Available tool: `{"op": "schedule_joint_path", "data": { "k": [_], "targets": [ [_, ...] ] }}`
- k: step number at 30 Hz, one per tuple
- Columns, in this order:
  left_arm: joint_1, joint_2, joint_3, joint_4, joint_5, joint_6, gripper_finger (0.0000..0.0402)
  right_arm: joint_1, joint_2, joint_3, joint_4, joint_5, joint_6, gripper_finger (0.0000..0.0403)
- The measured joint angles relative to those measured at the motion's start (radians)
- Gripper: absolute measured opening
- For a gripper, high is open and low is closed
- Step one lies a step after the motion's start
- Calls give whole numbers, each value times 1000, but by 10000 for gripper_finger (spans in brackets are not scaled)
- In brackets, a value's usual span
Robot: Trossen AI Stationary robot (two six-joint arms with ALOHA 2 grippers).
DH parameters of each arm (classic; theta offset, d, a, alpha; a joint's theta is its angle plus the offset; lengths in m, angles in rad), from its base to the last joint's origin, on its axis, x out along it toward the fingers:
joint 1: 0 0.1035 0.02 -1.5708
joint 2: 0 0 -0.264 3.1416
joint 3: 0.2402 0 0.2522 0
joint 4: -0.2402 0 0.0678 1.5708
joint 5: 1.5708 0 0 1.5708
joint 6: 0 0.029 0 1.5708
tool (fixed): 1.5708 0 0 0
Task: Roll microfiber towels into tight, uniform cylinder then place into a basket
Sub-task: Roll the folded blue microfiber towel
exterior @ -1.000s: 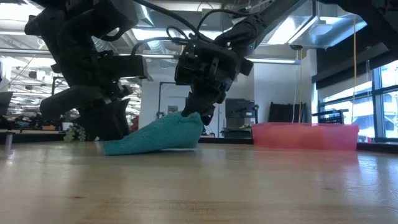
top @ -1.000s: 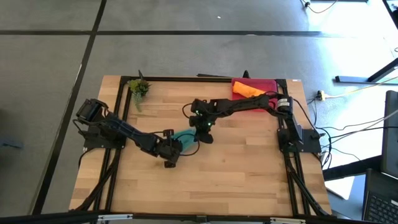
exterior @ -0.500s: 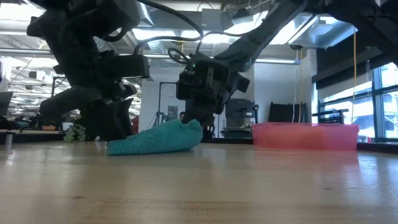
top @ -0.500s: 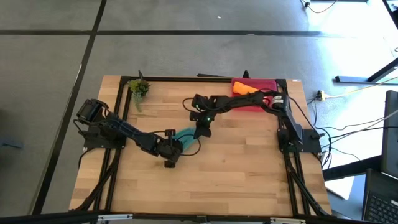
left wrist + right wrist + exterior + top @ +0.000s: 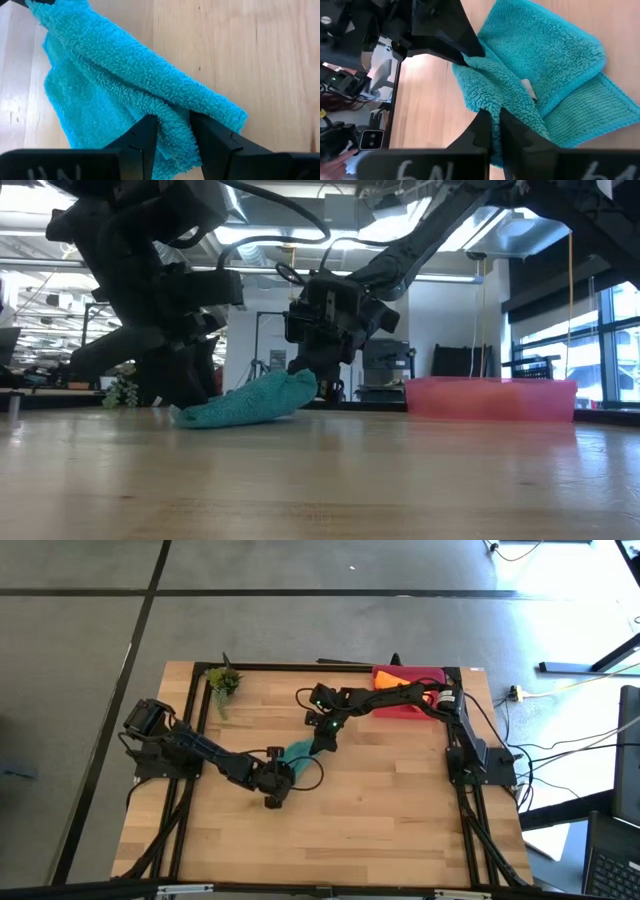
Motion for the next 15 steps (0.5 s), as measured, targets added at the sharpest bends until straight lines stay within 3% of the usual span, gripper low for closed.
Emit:
{"op": "schedule_joint_path", "data": {
  "k": [15],
  "targets": [
    [8, 0, 0, 0, 2, 17, 114, -3, 10, 2, 25, 14, 62, 17]
  ]
}}
